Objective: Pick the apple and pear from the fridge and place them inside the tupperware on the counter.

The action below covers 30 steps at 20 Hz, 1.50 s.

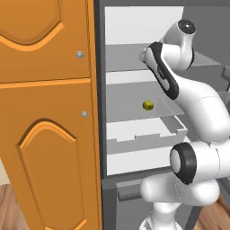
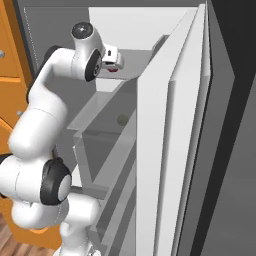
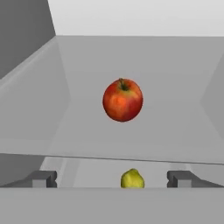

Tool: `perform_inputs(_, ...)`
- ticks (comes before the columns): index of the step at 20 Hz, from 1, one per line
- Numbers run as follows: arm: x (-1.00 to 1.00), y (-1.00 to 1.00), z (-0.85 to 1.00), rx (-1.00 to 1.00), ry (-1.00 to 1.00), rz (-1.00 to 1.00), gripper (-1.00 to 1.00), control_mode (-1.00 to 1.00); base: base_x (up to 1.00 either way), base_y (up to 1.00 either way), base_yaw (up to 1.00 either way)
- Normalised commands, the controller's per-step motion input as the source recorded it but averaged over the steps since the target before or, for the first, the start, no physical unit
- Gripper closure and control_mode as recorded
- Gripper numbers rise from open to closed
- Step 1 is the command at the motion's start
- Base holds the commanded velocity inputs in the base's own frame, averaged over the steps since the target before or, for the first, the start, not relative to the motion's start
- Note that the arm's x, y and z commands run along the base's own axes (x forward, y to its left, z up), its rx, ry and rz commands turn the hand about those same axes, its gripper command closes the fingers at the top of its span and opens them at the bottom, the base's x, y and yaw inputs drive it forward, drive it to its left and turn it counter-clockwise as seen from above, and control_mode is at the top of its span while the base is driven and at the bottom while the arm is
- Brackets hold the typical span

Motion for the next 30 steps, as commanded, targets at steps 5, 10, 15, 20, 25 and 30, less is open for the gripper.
perform_inputs(5,0.41,-0.05,-0.13,0.0,0.0,0.0,-1.0,-1.0,0.0,0.0,0.0)
perform_inputs(10,0.4,-0.09,-0.06,0.0,0.01,0.0,-1.0,-1.0,0.0,0.0,0.0)
perform_inputs(15,0.39,-0.07,-0.07,0.0,0.03,0.0,-1.0,-1.0,0.0,0.0,0.0)
perform_inputs(20,0.39,-0.03,-0.07,0.0,0.03,0.0,-1.0,-1.0,0.0,0.0,0.0)
perform_inputs(25,0.43,0.0,-0.06,0.0,0.0,0.0,-1.0,-1.0,0.0,0.0,0.0)
perform_inputs(30,0.45,0.0,-0.08,0.0,0.0,0.0,-1.0,-1.0,0.0,0.0,0.0)
